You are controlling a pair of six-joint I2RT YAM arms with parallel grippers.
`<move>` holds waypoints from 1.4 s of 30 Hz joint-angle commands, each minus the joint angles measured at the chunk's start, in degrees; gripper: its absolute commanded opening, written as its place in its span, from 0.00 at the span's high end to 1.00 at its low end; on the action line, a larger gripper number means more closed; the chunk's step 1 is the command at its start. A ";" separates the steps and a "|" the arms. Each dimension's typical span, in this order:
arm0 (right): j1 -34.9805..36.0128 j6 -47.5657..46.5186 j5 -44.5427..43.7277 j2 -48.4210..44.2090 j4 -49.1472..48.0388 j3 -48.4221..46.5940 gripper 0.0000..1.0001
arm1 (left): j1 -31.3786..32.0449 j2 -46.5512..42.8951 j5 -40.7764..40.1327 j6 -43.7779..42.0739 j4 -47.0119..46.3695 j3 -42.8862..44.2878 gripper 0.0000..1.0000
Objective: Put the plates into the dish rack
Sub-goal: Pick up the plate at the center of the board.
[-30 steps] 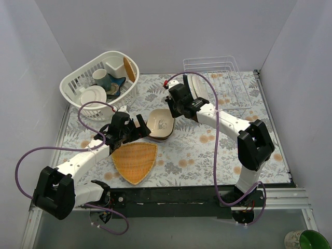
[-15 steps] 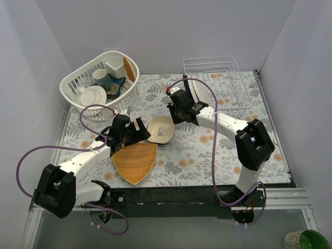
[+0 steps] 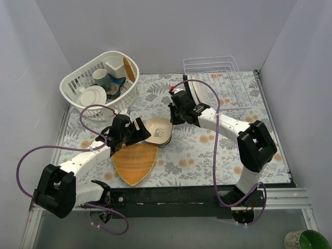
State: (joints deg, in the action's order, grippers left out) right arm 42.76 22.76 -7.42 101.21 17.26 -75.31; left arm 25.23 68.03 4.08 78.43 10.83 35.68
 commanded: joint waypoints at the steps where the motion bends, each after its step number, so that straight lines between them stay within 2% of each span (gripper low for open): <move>1: -0.75 4.30 1.18 -4.09 -4.16 -0.63 0.99 | -0.36 -1.41 -0.03 -0.21 -0.02 0.18 0.27; 14: -4.00 7.56 6.98 -7.43 -7.23 1.83 0.99 | -0.36 -0.53 0.32 0.23 -0.98 0.09 0.27; 20: -4.44 7.56 11.28 -6.99 -7.85 2.53 0.99 | -0.36 0.08 0.67 1.63 -2.74 0.09 0.32; 28: -4.71 7.82 12.96 -6.55 -8.47 3.15 0.99 | -0.36 1.84 3.04 4.18 -6.69 0.53 0.59; 29: -4.71 7.82 13.04 -6.46 -8.47 3.15 0.99 | -0.36 2.02 3.13 4.53 -6.96 0.62 0.67; 32: -4.79 7.56 13.57 -6.11 -8.47 3.15 0.99 | -0.36 2.81 3.48 4.62 -7.14 0.97 0.82; 33: -4.79 7.56 13.66 -6.02 -8.47 3.24 0.99 | -0.36 2.98 3.48 4.62 -7.23 1.06 0.92; 35: -4.79 7.21 14.10 -5.67 -8.29 3.33 0.99 | -0.36 3.07 3.40 4.54 -7.23 1.15 0.99; 39: -4.88 6.51 14.45 -4.18 -7.50 3.32 0.99 | -0.36 2.81 3.13 4.62 -7.05 1.06 1.00; 42: -4.79 6.24 14.36 -3.83 -7.50 3.76 0.88 | -0.36 2.63 2.95 4.62 -6.88 0.88 1.00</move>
State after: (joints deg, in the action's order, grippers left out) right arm 37.87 29.10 5.76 96.49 12.99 -72.18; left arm 24.12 71.88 4.03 83.61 5.61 35.68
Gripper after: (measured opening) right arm 0.099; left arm 0.073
